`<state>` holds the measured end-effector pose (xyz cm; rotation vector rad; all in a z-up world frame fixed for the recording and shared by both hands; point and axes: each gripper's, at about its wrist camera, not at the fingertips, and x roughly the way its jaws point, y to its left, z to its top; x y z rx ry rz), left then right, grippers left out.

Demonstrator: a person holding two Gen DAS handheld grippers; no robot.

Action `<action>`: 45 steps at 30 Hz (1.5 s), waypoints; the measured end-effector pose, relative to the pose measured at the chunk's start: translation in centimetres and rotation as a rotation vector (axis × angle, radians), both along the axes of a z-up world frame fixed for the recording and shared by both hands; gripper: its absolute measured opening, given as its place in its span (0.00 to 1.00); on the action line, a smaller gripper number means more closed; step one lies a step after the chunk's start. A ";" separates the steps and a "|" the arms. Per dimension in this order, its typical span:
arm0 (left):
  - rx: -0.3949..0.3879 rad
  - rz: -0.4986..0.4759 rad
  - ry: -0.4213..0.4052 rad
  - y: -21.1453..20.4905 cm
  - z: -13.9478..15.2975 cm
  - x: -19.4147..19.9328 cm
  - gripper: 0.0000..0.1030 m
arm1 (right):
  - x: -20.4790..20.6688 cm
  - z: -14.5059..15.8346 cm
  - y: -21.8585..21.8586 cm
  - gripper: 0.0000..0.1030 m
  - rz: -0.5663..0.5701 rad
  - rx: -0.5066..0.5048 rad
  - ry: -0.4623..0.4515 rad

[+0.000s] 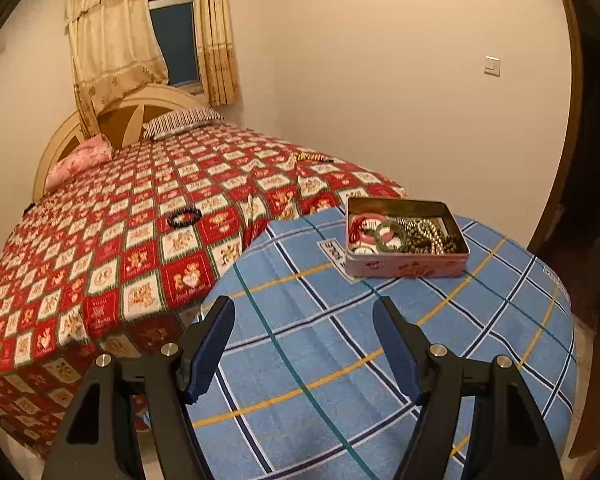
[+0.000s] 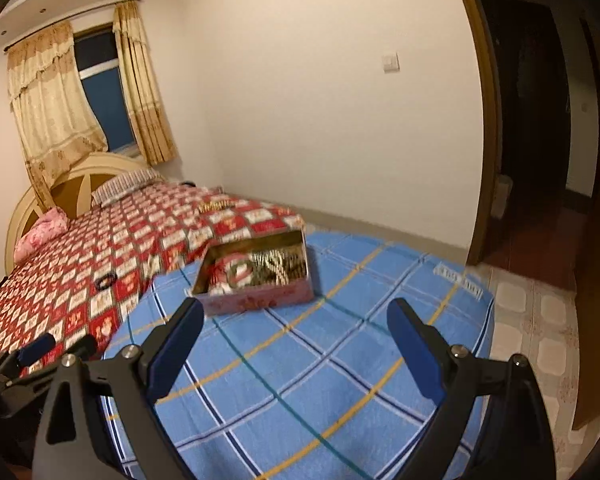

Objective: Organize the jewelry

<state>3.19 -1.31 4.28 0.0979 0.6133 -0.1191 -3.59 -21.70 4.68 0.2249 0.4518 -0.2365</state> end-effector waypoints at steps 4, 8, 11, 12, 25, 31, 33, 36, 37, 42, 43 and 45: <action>0.002 -0.006 -0.029 -0.1 1.0 0.0 0.70 | 0.1 1.3 0.5 0.92 -0.004 -0.011 -0.054; -0.001 -0.012 -0.057 -0.4 1.7 -0.3 0.70 | 0.2 2.1 1.2 0.92 -0.004 -0.028 -0.089; -0.011 -0.025 -0.074 -0.6 2.2 -0.4 0.70 | 0.2 2.3 1.6 0.93 -0.005 -0.047 -0.107; -0.019 -0.031 -0.080 -0.7 2.4 -0.5 0.70 | 0.2 2.3 1.7 0.92 -0.007 -0.049 -0.113; -0.021 -0.053 -0.127 -1.5 3.2 -1.5 0.70 | -0.4 2.4 1.8 0.93 -0.039 -0.088 -0.138; -0.019 -0.054 -0.135 -1.7 3.4 -1.7 0.70 | -0.4 2.2 1.4 0.93 -0.043 -0.073 -0.124; -0.010 -0.054 -0.137 -1.9 3.4 -1.7 0.70 | -0.5 2.2 1.4 0.93 -0.044 -0.075 -0.126; -0.010 -0.057 -0.133 -2.3 3.4 -1.7 0.70 | -0.7 2.2 1.3 0.93 -0.044 -0.075 -0.130; -0.011 -0.058 -0.132 -2.3 3.4 -1.7 0.70 | -0.7 2.2 1.3 0.93 -0.044 -0.073 -0.132; -0.007 -0.058 -0.134 -2.5 3.4 -1.7 0.70 | -0.7 2.1 1.1 0.93 -0.042 -0.067 -0.125; -0.006 -0.058 -0.134 -2.6 3.4 -1.7 0.70 | -0.7 2.1 1.1 0.93 -0.041 -0.066 -0.124; -0.008 -0.061 -0.133 -2.6 3.4 -1.7 0.70 | -0.7 2.1 1.1 0.93 -0.042 -0.067 -0.124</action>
